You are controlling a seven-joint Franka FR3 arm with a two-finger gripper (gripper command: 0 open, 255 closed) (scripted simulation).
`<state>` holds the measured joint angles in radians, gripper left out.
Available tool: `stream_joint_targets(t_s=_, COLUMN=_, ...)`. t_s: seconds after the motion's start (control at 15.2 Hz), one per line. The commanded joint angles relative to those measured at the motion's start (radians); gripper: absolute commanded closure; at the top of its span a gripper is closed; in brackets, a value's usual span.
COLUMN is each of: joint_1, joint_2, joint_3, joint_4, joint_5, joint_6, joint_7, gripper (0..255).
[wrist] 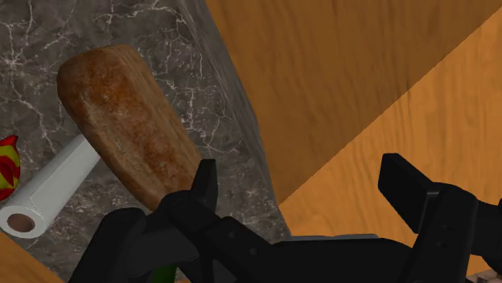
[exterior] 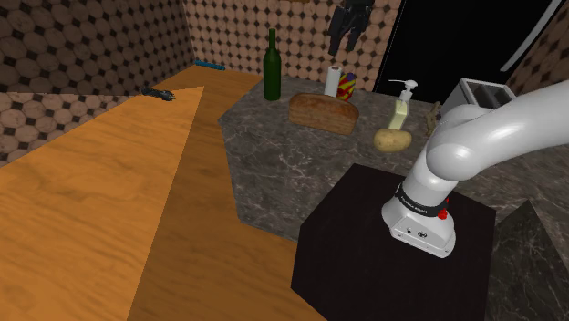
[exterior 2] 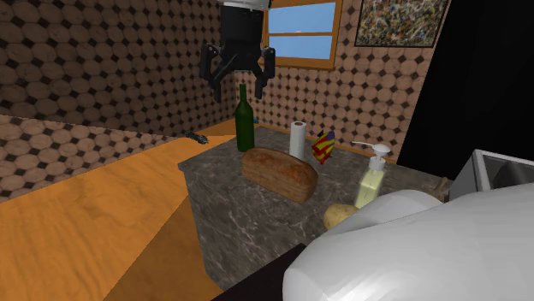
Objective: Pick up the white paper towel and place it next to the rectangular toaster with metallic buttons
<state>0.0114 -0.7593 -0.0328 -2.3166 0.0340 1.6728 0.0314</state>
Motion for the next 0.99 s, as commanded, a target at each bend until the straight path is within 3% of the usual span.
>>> stream_joint_targets(t_s=0.0, joint_1=0.0, joint_2=0.0, joint_3=0.0, joint_4=0.0, joint_5=0.0, joint_6=0.0, joint_7=0.0, gripper=0)
stream_joint_targets(t_s=0.92, joint_1=-0.068, joint_2=0.291, joint_3=-0.232, joint_4=0.027, joint_5=-0.128, joint_6=0.237, joint_7=-0.292, gripper=0)
